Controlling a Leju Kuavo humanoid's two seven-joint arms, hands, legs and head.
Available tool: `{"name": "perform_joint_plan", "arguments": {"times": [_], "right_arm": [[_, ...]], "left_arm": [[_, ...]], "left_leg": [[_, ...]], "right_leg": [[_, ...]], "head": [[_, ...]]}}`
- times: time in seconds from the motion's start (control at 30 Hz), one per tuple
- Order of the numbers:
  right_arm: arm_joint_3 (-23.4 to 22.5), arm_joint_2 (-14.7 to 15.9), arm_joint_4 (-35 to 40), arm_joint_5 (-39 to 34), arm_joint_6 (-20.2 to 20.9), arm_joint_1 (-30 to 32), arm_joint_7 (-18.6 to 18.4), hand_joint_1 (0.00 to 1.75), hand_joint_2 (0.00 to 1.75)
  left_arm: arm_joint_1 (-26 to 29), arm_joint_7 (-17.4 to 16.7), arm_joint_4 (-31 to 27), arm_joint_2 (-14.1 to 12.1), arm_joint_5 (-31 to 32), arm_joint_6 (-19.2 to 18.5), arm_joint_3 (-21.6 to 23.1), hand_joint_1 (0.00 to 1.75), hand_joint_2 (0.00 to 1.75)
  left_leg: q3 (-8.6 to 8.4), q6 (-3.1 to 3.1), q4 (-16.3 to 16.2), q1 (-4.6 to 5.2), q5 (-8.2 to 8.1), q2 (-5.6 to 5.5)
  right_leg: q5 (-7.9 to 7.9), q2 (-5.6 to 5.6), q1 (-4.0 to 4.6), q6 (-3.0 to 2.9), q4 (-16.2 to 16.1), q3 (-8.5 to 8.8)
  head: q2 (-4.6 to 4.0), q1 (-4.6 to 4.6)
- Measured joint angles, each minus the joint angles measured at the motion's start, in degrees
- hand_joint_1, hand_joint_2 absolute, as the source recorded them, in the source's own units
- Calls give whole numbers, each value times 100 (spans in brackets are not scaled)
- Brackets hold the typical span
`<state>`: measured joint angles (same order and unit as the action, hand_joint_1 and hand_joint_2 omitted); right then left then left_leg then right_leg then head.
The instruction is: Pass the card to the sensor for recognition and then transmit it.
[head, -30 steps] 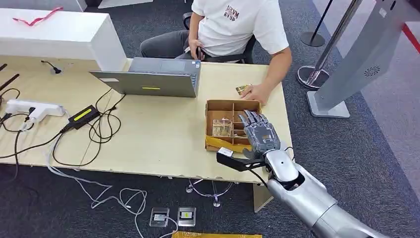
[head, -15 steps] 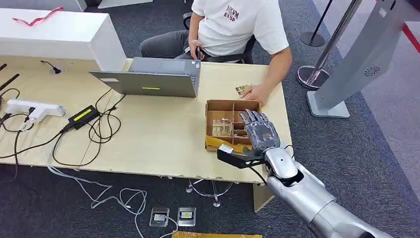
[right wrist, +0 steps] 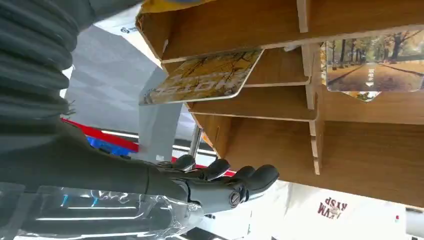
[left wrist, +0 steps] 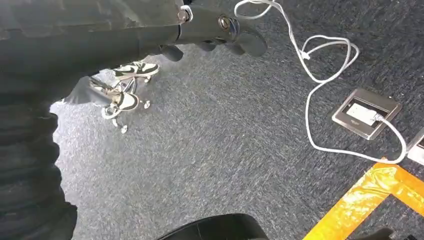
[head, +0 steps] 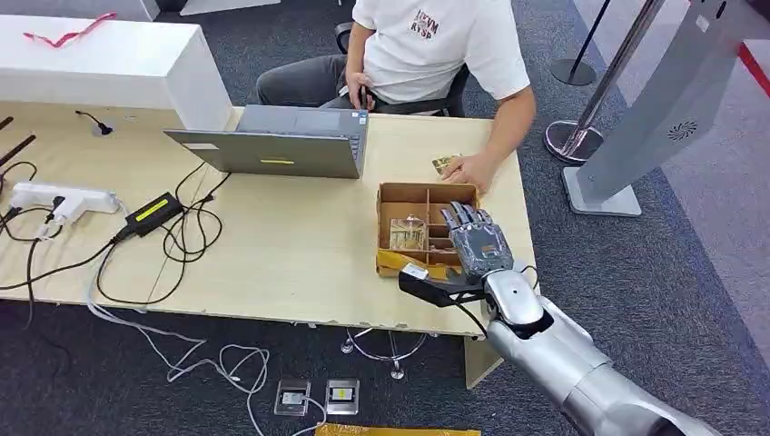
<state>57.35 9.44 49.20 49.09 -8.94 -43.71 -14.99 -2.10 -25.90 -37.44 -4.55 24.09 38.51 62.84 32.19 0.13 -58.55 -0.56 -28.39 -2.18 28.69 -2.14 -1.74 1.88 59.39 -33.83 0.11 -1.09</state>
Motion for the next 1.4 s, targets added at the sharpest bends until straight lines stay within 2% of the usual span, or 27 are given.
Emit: {"name": "perform_joint_plan", "arguments": {"times": [0.03,1.2,1.4], "right_arm": [[0,0,-24,-11,-9,-2,-2,175,175],[2,-57,-431,-160,-140,-89,2,175,175],[-2,-50,-433,-157,-387,-102,-74,175,175]], "left_arm": [[7,0,0,2,4,0,-28,0,175],[17,0,2,26,63,0,-76,0,175],[17,-11,2,26,59,0,-76,0,175]], "left_leg": [[0,0,0,0,0,0],[-5,0,0,0,0,0],[-4,0,0,0,1,1]], "right_leg": [[0,0,0,0,0,0],[0,0,0,0,0,4],[-1,-2,0,0,0,4]], "head": [[0,0],[0,0],[0,-2]]}}
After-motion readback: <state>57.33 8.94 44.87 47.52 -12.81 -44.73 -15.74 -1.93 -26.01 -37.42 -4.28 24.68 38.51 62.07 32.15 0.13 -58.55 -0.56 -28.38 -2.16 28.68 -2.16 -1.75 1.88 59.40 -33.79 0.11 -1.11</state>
